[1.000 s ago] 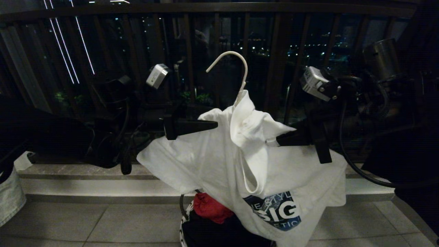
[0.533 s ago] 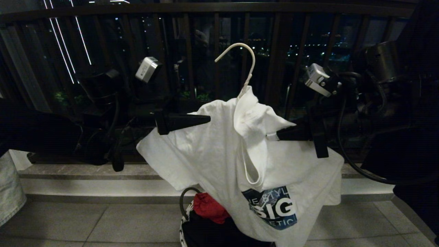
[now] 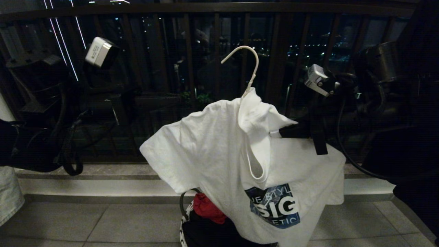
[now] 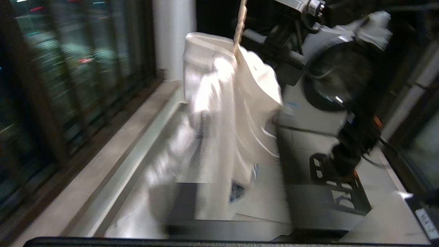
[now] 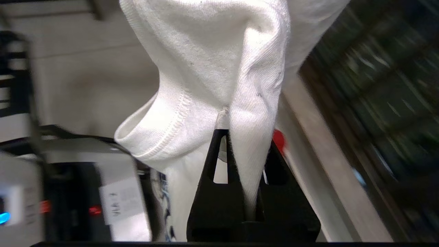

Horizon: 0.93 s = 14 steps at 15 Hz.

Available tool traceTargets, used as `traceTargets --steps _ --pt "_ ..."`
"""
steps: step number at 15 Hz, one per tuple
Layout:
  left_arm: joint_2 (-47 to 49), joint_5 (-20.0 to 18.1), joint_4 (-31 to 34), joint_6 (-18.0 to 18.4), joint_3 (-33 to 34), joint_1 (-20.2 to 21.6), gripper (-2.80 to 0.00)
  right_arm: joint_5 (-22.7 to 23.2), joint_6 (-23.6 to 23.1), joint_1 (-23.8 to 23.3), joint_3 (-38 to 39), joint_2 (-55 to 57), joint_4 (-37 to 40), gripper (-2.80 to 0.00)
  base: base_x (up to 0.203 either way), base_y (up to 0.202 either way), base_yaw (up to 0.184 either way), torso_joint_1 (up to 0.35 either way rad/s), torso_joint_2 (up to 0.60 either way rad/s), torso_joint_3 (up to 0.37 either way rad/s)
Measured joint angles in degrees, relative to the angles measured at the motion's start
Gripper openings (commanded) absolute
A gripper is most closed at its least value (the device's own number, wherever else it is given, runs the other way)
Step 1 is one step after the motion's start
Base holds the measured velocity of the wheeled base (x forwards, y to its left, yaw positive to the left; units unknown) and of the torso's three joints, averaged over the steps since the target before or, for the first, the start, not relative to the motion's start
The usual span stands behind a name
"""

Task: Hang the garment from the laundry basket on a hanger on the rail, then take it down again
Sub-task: Hang the clothes rack on the clothesline

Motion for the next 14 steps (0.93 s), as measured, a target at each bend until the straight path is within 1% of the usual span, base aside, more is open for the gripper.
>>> traceTargets --steps 1,2,4,5,6,7,9,10,11,13,14 --pt "-1.92 1.53 -0.05 -0.29 2.73 1.51 -2.8 -1.78 0.75 -0.49 -0.11 -0.36 0.0 -2.8 0.0 0.0 0.0 0.0 0.0 0.0" --pt "-3.81 2.61 -0.02 -0.61 5.43 3.43 -2.8 -2.63 2.16 -1.37 -0.13 -1.12 0.01 -2.8 0.0 0.0 0.0 0.0 0.0 0.0" --pt "-7.16 3.14 0.04 -1.3 10.36 6.33 -2.8 -2.75 4.98 -3.22 0.31 -3.41 0.09 -2.8 0.0 0.0 0.0 0.0 0.0 0.0" --pt "-8.44 3.14 0.04 -1.46 12.65 6.93 -2.8 -2.38 6.29 -3.9 1.42 -4.59 0.23 -2.8 0.0 0.0 0.0 0.0 0.0 0.0" --pt "-9.7 2.93 0.11 -1.56 14.83 7.3 -2.8 -1.05 7.38 -4.51 2.65 -5.6 0.34 -2.8 0.0 0.0 0.0 0.0 0.0 0.0" --pt "-10.64 1.52 0.37 -1.63 16.03 7.44 -2.8 0.84 7.74 -4.87 3.63 -6.29 0.33 -2.8 0.0 0.0 0.0 0.0 0.0 0.0" --pt "-11.57 -3.73 0.39 -2.49 16.73 7.65 -2.8 3.49 7.74 -5.14 5.16 -7.0 0.26 -2.8 0.0 0.0 0.0 0.0 0.0 0.0" --pt "-11.5 -4.88 0.41 -3.44 16.73 7.74 -2.8 4.89 7.71 -5.17 5.84 -7.13 0.18 -2.8 0.0 0.0 0.0 0.0 0.0 0.0" --pt "-11.3 -5.1 0.43 -4.62 16.41 7.74 -2.8 5.79 7.56 -5.22 6.58 -7.27 0.15 -2.8 0.0 0.0 0.0 0.0 0.0 0.0" --pt "-10.87 -5.83 0.37 -8.71 15.14 7.69 -2.8 6.9 6.61 -5.22 8.87 -7.96 0.04 -2.8 0.0 0.0 0.0 0.0 0.0 0.0" --pt "-10.53 -7.01 0.28 -10.54 14.42 7.63 -2.8 7.4 6.12 -5.22 10.09 -8.38 0.04 -2.8 0.0 0.0 0.0 0.0 0.0 0.0"
